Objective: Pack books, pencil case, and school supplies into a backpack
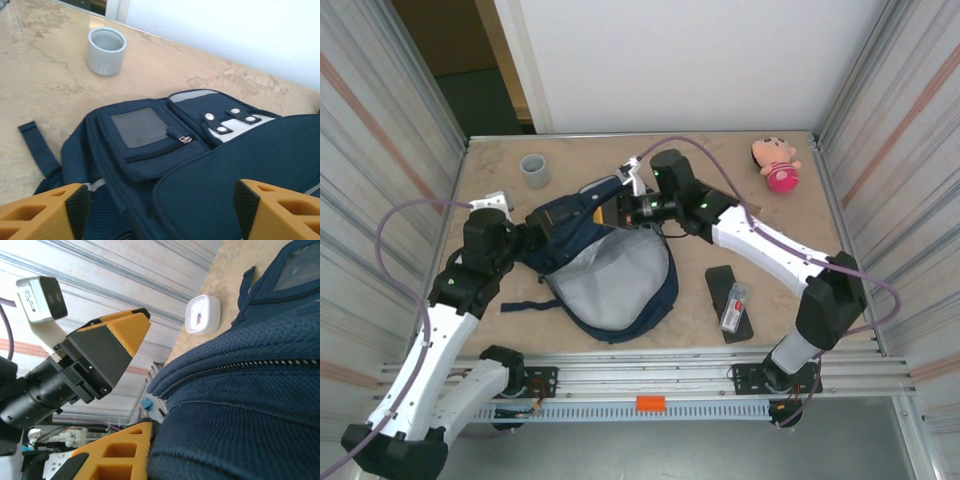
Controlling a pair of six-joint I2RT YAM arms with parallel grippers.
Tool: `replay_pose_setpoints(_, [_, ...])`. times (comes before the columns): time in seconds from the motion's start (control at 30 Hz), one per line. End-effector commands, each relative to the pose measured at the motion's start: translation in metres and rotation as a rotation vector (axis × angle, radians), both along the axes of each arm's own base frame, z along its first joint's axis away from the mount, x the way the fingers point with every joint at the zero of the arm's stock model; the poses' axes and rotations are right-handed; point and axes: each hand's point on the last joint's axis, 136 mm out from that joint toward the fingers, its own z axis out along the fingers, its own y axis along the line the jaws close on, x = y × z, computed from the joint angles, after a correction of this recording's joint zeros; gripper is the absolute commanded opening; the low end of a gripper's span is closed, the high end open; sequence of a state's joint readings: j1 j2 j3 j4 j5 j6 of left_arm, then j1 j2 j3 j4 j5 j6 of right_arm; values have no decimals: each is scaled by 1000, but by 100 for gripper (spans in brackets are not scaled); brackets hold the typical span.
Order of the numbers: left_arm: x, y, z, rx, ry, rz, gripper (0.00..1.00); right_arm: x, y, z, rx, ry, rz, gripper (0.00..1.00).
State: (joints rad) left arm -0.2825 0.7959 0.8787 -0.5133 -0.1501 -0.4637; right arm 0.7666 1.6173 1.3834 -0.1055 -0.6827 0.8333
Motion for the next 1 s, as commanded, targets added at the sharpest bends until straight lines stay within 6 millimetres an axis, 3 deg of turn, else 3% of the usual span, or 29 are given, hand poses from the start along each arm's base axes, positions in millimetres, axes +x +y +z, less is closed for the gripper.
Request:
replay_pose_setpoints(0.0, [0, -3, 5, 3, 13, -25, 77, 17, 24, 17, 118, -83, -67, 0])
replay_pose_setpoints(0.2, [1, -4, -1, -13, 43, -18, 77, 39, 36, -36, 48, -19, -207, 3])
replay_pose_setpoints(0.33, [-1, -6, -14, -43, 81, -10, 77, 40, 30, -85, -41, 95, -269, 20])
replay_pose_setpoints(0.47, [-5, -13, -37, -113, 139, -13, 77, 26, 20, -127, -137, 233, -287, 34])
replay_pose_setpoints(0.6, [-6, -25, -84, -211, 229, -7, 74, 7, 9, -158, -203, 351, -283, 44])
replay_pose_setpoints(0.73, [-4, -35, -138, -294, 321, 18, 68, -5, -2, -176, -280, 402, -284, 48])
replay_pose_setpoints(0.87, [-6, -28, -182, -282, 410, 92, 66, -12, -11, -181, -327, 434, -287, 51])
replay_pose_setpoints(0.97, [-11, -19, -202, -245, 459, 142, 64, -19, -18, -180, -358, 434, -279, 52])
